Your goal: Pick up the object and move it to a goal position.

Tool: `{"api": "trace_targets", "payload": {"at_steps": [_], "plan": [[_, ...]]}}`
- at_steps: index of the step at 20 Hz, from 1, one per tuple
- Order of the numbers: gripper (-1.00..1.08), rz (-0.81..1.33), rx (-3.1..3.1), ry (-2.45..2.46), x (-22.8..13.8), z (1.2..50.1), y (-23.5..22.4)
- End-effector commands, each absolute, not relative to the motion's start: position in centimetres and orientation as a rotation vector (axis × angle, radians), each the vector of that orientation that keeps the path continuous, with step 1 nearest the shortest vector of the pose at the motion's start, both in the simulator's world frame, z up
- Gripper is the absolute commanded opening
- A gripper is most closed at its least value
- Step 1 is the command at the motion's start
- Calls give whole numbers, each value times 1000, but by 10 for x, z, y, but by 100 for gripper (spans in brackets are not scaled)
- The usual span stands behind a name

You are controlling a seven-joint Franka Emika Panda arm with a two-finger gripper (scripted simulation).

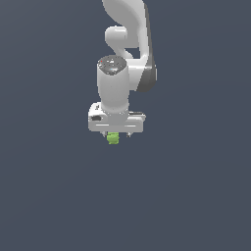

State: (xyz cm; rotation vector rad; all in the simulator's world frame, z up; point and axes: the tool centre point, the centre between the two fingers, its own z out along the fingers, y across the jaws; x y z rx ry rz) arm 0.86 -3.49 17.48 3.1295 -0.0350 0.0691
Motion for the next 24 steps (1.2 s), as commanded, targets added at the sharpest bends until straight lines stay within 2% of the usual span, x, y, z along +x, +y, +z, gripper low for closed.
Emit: {"api": "trace_targets", "payload": {"at_steps": [1, 15, 24], "plan": [[100, 63, 3130, -25, 4, 168, -38], [100, 9, 3138, 95, -54, 102, -62], [100, 0, 3139, 112, -64, 92, -65]]}}
